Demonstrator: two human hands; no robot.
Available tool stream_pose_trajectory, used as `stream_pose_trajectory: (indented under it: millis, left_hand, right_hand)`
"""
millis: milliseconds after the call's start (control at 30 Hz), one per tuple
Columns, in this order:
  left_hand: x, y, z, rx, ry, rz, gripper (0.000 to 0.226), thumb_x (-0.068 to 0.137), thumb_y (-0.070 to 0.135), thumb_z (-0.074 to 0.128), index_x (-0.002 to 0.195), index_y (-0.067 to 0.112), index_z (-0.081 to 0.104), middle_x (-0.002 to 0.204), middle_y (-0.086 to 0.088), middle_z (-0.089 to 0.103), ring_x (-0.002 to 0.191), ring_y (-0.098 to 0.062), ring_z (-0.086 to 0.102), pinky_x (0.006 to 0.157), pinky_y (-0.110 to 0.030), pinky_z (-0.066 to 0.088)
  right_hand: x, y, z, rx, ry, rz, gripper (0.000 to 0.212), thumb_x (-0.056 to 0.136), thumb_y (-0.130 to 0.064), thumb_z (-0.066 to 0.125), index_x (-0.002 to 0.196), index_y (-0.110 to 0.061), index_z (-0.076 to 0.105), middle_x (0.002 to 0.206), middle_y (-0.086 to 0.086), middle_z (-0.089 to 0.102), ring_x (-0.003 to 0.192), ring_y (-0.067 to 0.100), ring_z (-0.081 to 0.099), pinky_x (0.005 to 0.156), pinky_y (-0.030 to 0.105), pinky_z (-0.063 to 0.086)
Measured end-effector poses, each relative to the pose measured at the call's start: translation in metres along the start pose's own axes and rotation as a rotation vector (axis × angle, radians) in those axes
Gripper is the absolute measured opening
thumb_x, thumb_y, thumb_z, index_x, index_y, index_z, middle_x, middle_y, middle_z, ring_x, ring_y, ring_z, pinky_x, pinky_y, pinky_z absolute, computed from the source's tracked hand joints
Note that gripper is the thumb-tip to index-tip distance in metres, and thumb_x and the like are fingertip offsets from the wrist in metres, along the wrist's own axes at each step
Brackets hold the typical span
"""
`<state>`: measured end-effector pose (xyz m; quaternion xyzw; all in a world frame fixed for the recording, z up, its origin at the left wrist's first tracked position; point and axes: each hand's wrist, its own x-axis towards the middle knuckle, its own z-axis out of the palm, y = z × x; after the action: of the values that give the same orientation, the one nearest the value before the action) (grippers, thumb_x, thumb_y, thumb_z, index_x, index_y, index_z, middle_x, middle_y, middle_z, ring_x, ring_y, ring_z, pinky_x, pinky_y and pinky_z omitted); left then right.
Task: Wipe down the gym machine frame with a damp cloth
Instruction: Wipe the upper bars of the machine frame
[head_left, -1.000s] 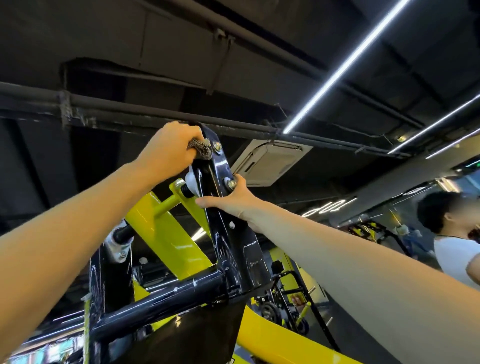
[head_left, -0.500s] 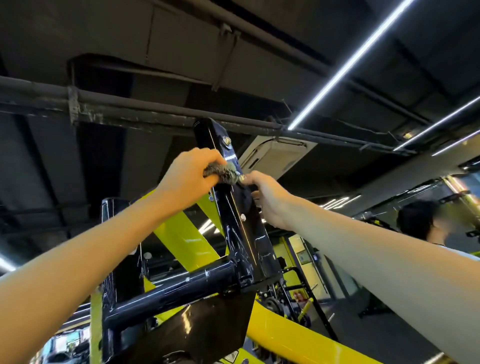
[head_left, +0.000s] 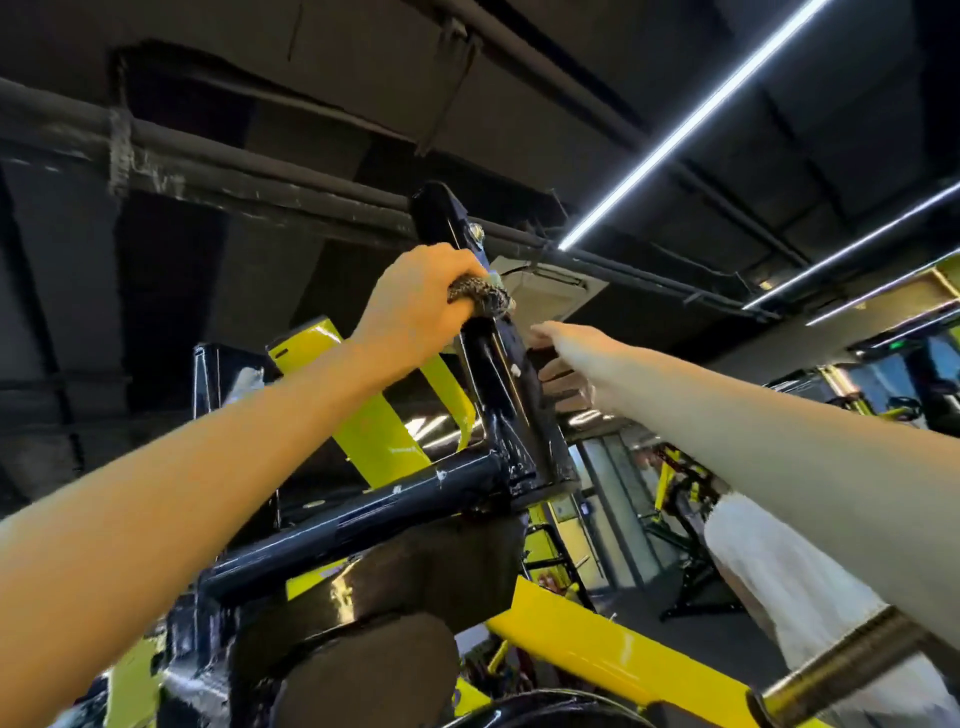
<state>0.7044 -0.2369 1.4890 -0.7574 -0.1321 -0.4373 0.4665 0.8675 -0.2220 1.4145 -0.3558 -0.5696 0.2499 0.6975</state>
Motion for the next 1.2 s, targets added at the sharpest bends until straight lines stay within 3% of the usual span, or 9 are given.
stream_pose_trajectory:
  millis: [200,333,533,633,767,933,1033,1100,1200]
  left_hand:
    - [-0.057,0.025,0.007,-0.117,-0.225,0.298,0.026,0.079,0.009,0.073,0.104,0.013,0.069,0.096,0.001,0.064,0.09,-0.013,0.053,0.079,-0.03,0.044]
    - [-0.035,0.004,0.013,-0.149,0.021,0.065,0.022,0.079,0.009,0.072,0.1,0.011,0.067,0.093,-0.003,0.062,0.09,-0.022,0.057,0.078,-0.04,0.047]
    - [-0.072,0.025,0.01,-0.207,-0.18,0.24,0.02,0.078,0.008,0.075,0.094,0.009,0.063,0.089,0.002,0.056,0.084,-0.017,0.053,0.074,-0.035,0.047]
    - [-0.057,0.017,0.007,-0.268,-0.044,0.001,0.02,0.078,0.006,0.074,0.091,0.009,0.059,0.088,0.0,0.054,0.083,-0.021,0.053,0.073,-0.035,0.043]
    - [-0.083,0.032,0.01,-0.243,-0.253,0.081,0.035,0.075,0.007,0.078,0.087,0.021,0.048,0.084,0.015,0.045,0.077,-0.003,0.045,0.071,-0.013,0.037]
    - [-0.061,0.024,0.004,-0.235,-0.04,-0.128,0.032,0.076,0.002,0.075,0.087,0.016,0.048,0.081,0.012,0.048,0.072,-0.002,0.046,0.063,-0.005,0.035]
    - [-0.074,0.037,0.01,-0.153,-0.159,-0.041,0.029,0.074,-0.002,0.074,0.087,0.012,0.053,0.084,0.006,0.048,0.072,-0.009,0.045,0.065,-0.01,0.035]
    - [-0.077,0.036,0.006,-0.123,-0.26,0.016,0.027,0.074,-0.002,0.075,0.087,0.011,0.055,0.083,0.008,0.048,0.074,-0.009,0.046,0.067,-0.013,0.034]
    - [-0.056,0.03,-0.006,-0.1,-0.105,-0.092,0.024,0.074,-0.001,0.075,0.088,0.009,0.058,0.083,0.006,0.05,0.075,-0.012,0.048,0.069,-0.022,0.039]
  right_hand:
    - [-0.014,0.014,0.006,-0.105,0.021,-0.053,0.026,0.095,-0.032,0.052,0.103,-0.01,0.063,0.104,0.013,0.062,0.088,0.02,0.056,0.071,0.029,0.046]
    - [-0.019,0.013,0.005,-0.121,0.093,-0.004,0.041,0.097,-0.043,0.048,0.126,-0.015,0.054,0.116,0.012,0.058,0.111,0.03,0.056,0.091,0.041,0.047]
    - [-0.021,0.015,-0.002,-0.134,0.054,-0.012,0.046,0.098,-0.042,0.046,0.135,-0.014,0.047,0.118,0.015,0.056,0.102,0.027,0.057,0.088,0.041,0.048]
    - [-0.022,0.016,0.004,-0.079,0.045,-0.028,0.03,0.099,-0.038,0.047,0.114,-0.015,0.057,0.103,0.013,0.062,0.099,0.027,0.06,0.095,0.044,0.049]
    - [-0.021,0.021,0.007,-0.105,-0.023,-0.048,0.025,0.099,-0.034,0.048,0.082,-0.018,0.057,0.078,0.004,0.059,0.076,0.018,0.059,0.08,0.035,0.053]
    - [-0.017,0.016,0.002,-0.085,-0.085,-0.038,0.027,0.099,-0.038,0.047,0.094,-0.013,0.058,0.091,0.007,0.062,0.083,0.021,0.061,0.075,0.033,0.052]
    - [-0.015,0.016,0.001,-0.091,-0.101,-0.027,0.034,0.098,-0.041,0.048,0.116,-0.013,0.056,0.111,0.01,0.06,0.101,0.025,0.058,0.088,0.038,0.05]
    - [-0.018,0.017,0.0,-0.029,-0.1,-0.009,0.03,0.099,-0.038,0.048,0.111,-0.012,0.055,0.107,0.01,0.06,0.096,0.024,0.058,0.078,0.034,0.05]
    - [-0.023,0.019,-0.003,0.063,-0.117,0.032,0.025,0.1,-0.036,0.045,0.098,-0.014,0.056,0.096,0.01,0.061,0.083,0.021,0.059,0.067,0.031,0.049]
